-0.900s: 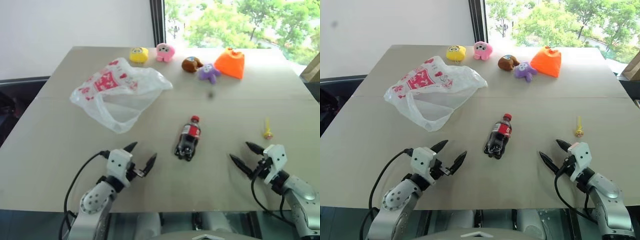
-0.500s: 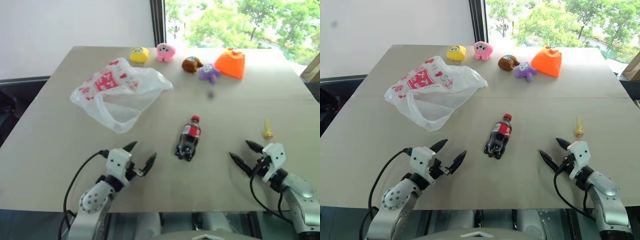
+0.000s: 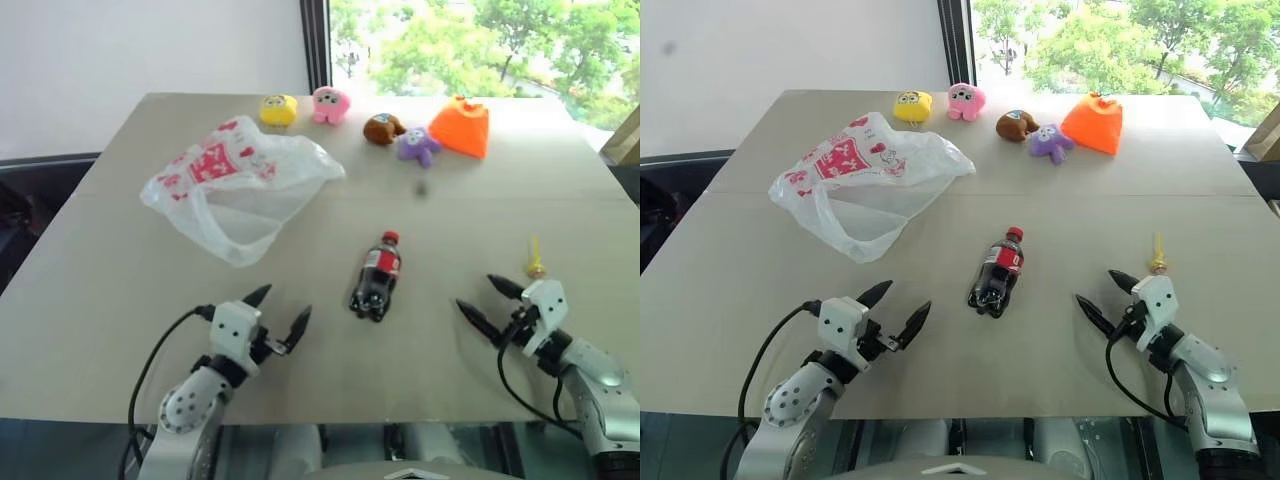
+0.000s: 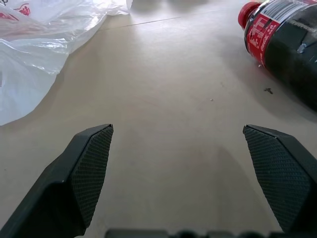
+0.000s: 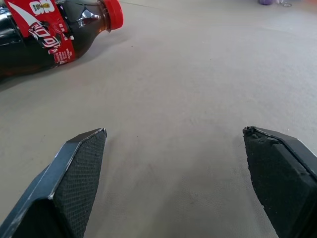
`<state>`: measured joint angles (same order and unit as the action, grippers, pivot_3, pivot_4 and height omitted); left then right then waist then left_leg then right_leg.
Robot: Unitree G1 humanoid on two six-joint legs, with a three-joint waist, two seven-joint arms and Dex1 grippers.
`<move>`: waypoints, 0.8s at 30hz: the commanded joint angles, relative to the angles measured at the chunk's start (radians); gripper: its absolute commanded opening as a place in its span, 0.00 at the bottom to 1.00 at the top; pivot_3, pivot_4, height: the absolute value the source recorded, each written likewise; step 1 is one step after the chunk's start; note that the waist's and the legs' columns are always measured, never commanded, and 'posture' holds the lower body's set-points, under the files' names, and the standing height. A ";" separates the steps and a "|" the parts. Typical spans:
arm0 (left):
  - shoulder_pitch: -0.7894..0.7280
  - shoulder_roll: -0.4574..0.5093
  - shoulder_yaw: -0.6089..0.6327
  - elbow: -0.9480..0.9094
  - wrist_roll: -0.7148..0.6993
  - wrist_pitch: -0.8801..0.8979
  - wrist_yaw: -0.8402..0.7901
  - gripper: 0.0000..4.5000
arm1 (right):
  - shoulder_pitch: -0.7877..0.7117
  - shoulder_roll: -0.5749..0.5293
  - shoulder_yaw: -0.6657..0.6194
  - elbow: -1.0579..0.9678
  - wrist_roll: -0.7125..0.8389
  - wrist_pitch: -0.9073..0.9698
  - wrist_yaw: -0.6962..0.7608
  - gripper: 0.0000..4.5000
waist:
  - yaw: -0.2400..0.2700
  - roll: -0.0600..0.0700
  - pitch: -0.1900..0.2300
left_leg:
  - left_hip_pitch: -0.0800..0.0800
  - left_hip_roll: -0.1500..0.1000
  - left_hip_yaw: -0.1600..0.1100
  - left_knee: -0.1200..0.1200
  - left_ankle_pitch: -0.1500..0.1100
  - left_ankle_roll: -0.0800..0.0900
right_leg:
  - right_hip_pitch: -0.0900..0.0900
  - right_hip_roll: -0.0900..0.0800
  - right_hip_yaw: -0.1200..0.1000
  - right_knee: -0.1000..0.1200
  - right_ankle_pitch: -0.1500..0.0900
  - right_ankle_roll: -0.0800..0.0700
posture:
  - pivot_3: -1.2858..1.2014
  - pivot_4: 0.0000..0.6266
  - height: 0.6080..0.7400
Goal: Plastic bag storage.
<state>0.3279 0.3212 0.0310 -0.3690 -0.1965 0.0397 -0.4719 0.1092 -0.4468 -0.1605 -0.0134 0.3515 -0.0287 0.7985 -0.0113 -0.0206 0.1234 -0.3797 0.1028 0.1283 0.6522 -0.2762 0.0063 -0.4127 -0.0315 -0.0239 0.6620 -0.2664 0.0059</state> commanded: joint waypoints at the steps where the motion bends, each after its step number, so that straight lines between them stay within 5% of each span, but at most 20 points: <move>1: -0.001 -0.006 0.013 -0.019 0.005 -0.027 0.019 1.00 | -0.012 -0.012 -0.002 -0.007 -0.001 -0.025 0.010 0.99 | 0.000 0.000 0.000 | 0.000 0.000 0.000 0.000 0.000 0.000 | 0.000 0.000 0.000 0.000 0.000 0.000 | 0.52 0.24 1.00; 13: -0.003 -0.131 0.096 -0.100 -0.079 0.030 0.182 1.00 | -0.079 -0.067 0.061 -0.165 0.049 0.052 0.091 0.99 | -0.002 0.000 0.000 | 0.000 0.000 0.000 0.000 0.000 0.000 | 0.000 0.000 0.001 0.000 0.000 0.000 | 0.52 0.24 1.00; 24: -0.120 -0.184 0.160 -0.103 0.098 0.038 0.419 1.00 | -0.244 -0.113 0.157 -0.479 0.232 0.350 0.078 0.99 | 0.004 -0.002 0.001 | -0.001 -0.001 -0.006 0.001 0.000 0.000 | 0.000 0.000 0.003 0.000 0.000 0.000 | 0.52 0.24 1.00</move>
<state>0.2247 0.1287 0.1950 -0.4612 -0.1408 0.1007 -0.0750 -0.1191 -0.5528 -0.0082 -0.4426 0.5620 0.3030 0.8832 -0.0076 -0.0229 0.1244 -0.3811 0.1020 0.1220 0.6534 -0.2761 0.0063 -0.4122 -0.0313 -0.0215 0.6619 -0.2662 0.0061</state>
